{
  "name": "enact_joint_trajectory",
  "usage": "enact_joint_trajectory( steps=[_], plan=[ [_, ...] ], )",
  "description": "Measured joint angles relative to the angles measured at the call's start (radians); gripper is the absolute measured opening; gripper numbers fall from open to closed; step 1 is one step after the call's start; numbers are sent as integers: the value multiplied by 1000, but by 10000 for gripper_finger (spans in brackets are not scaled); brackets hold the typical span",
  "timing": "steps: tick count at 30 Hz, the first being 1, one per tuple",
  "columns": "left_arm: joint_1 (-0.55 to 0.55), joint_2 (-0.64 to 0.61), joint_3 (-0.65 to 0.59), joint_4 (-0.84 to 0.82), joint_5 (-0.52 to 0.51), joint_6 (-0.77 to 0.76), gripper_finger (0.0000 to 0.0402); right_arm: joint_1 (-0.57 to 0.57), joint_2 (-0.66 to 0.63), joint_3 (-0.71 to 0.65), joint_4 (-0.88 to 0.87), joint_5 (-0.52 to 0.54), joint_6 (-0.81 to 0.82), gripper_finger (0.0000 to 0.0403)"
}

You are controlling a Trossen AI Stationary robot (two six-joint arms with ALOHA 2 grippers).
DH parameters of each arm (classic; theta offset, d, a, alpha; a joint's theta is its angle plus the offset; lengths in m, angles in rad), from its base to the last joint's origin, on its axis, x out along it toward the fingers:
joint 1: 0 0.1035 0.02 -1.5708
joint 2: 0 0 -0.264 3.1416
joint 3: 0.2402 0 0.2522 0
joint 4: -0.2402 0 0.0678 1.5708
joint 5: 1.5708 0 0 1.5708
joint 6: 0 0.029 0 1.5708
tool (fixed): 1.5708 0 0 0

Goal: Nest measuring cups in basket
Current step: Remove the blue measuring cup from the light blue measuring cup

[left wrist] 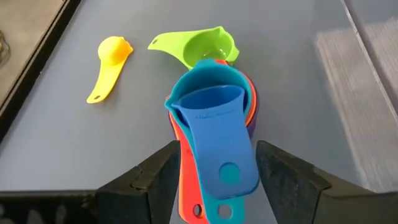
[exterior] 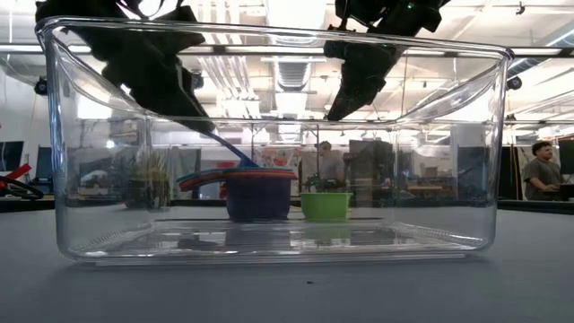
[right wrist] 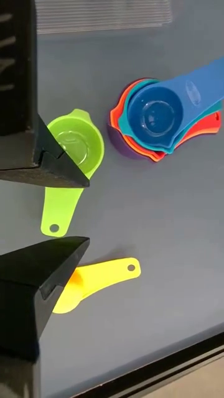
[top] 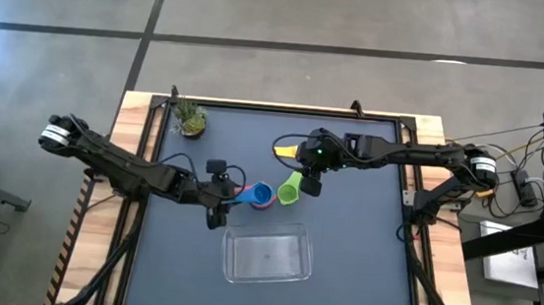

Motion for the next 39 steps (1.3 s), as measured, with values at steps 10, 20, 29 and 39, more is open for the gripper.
enact_joint_trajectory(
  steps=[10,20,29,39],
  plan=[
    [0,85,-1,34,-74,112,191,0,0,0,1,0,-2,127],
    [-1,101,-1,96,-132,170,117,0,1,0,1,0,4,123],
    [-3,101,-1,102,-129,199,5,0,1,-8,8,0,5,123],
    [-3,75,-1,111,-166,214,0,0,2,-69,62,0,-3,120]
  ],
)
